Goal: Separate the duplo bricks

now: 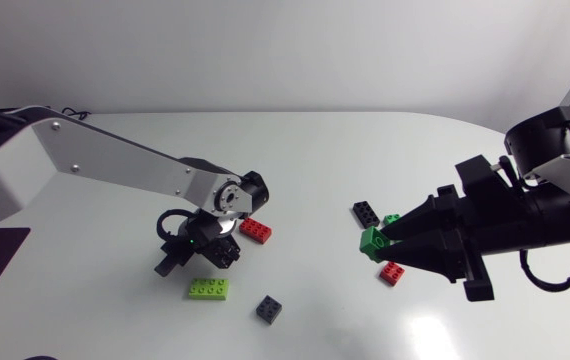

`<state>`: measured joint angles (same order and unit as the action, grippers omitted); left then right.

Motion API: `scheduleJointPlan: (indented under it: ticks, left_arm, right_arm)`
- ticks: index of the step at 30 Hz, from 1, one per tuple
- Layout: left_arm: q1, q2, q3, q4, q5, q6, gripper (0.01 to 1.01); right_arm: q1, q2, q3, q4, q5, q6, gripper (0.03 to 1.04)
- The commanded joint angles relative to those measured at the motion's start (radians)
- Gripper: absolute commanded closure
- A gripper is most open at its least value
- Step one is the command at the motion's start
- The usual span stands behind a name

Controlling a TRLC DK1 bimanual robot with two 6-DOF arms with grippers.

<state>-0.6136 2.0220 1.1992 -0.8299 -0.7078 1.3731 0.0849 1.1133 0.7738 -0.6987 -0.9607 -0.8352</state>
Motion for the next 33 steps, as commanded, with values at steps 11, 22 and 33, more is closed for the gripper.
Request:
scheduleJointPlan:
  ticks: [11, 22, 33]
  left_arm:
    - [-0.043, 0.038, -0.006, 0.012, 0.100, -0.037, 0.180]
    - [-0.008, -0.206, 0.293, -0.110, 0.835, -0.180, 0.141]
    - [0.058, -0.282, 0.349, -0.106, 1.479, -0.410, 0.143]
  right_arm:
    - [0.004, -0.010, -0.022, -0.018, -0.001, -0.021, 0.80]
    - [-0.004, -0.038, 0.013, -0.073, -0.078, -0.013, 0.80]
    - [-0.074, 0.010, 0.087, -0.055, -0.248, 0.082, 0.80]
